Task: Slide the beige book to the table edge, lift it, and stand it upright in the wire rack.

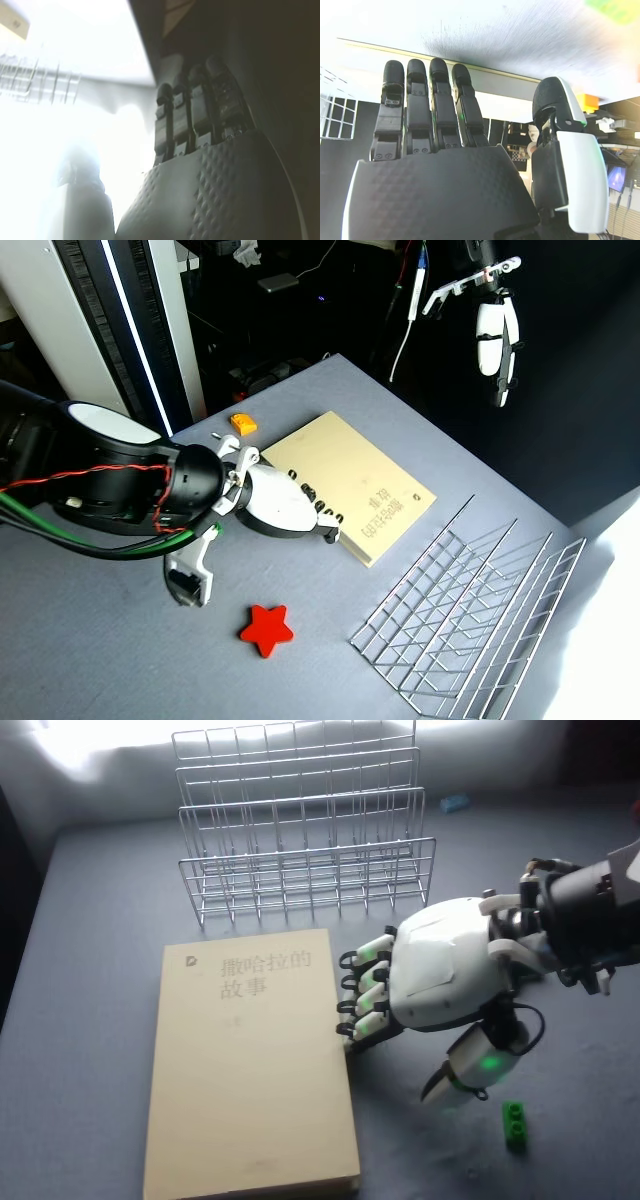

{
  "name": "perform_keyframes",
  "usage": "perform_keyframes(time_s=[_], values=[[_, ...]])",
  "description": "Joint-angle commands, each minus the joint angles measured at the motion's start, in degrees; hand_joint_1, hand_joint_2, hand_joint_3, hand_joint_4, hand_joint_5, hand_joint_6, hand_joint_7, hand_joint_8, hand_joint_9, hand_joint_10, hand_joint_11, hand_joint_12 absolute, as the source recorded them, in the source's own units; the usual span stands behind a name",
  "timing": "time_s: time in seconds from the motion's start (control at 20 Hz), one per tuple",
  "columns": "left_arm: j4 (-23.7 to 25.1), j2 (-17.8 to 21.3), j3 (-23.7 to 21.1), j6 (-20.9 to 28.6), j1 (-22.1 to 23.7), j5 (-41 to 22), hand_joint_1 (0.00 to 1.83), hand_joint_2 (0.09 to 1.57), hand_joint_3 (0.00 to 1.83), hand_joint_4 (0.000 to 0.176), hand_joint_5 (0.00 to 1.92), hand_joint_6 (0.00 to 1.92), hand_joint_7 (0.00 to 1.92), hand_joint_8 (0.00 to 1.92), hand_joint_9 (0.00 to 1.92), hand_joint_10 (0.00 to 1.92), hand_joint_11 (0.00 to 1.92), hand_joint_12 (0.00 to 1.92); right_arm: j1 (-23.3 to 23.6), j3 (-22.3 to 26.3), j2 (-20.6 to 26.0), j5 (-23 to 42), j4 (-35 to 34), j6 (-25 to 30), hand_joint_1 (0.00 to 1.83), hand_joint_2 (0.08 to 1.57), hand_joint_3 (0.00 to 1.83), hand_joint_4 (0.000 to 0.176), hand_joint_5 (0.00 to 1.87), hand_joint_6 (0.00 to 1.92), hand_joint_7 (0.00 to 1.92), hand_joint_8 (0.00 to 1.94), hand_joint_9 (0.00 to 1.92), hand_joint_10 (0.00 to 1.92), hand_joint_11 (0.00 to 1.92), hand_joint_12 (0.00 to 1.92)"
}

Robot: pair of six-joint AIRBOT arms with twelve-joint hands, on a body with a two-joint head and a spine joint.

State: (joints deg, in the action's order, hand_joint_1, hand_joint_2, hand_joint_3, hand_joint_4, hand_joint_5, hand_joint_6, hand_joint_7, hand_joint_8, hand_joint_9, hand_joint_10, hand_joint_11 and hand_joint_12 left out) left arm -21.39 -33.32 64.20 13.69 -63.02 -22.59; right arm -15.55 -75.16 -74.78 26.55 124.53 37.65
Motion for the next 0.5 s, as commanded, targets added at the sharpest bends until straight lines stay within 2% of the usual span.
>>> perform_keyframes(time_s=[0.0,0.1,0.15,0.2,0.35,0.45], values=[[-1.0,0.3,0.1,-0.1,0.3,-4.5,0.14,1.2,0.0,0.0,0.26,0.0,0.25,0.0,0.21,0.0,0.0,0.52,0.8,-0.2,-0.1,-1.8,-2.0,0.3,0.19,1.18,0.0,0.0,0.29,0.01,0.31,0.01,0.28,0.01,0.0,0.76],[-1.0,0.3,-0.1,-2.2,0.0,-4.5,0.14,1.2,0.0,0.0,0.27,0.01,0.25,0.0,0.2,0.0,0.0,0.49,0.8,-0.6,-1.2,-2.0,-2.0,0.3,0.19,1.18,0.0,0.0,0.3,0.01,0.32,0.01,0.29,0.01,0.0,0.76],[-1.0,0.4,-0.1,-3.1,-0.3,-4.0,0.16,1.2,0.0,0.0,0.3,0.01,0.26,0.0,0.22,0.0,0.0,0.53,0.8,-0.9,-1.9,-2.2,-2.0,1.0,0.17,1.19,0.0,0.0,0.3,0.01,0.32,0.0,0.29,0.01,0.0,0.76],[-1.0,0.4,0.0,-3.1,-0.3,-3.4,0.16,1.2,0.0,0.0,0.32,0.01,0.28,0.01,0.23,0.01,0.0,0.56,0.7,-1.0,-2.5,-2.7,-2.0,1.6,0.21,1.18,0.0,0.0,0.33,0.01,0.33,0.01,0.3,0.01,0.0,0.78],[-1.0,0.4,0.1,-3.1,-0.3,-3.0,0.17,1.19,0.0,0.0,0.31,0.0,0.28,0.0,0.23,0.01,0.0,0.55,1.1,-1.2,-4.1,-3.8,-2.0,2.3,0.14,1.2,0.0,0.0,0.31,0.0,0.32,0.0,0.29,0.0,0.0,0.79],[-1.0,0.4,-0.2,-0.8,-0.2,-2.4,0.19,1.18,0.0,0.0,0.33,0.01,0.3,0.01,0.26,0.01,0.0,0.6,1.6,-1.8,-5.7,-4.3,-2.0,2.8,0.14,1.19,0.0,0.0,0.32,0.01,0.33,0.01,0.3,0.01,0.0,0.81]])
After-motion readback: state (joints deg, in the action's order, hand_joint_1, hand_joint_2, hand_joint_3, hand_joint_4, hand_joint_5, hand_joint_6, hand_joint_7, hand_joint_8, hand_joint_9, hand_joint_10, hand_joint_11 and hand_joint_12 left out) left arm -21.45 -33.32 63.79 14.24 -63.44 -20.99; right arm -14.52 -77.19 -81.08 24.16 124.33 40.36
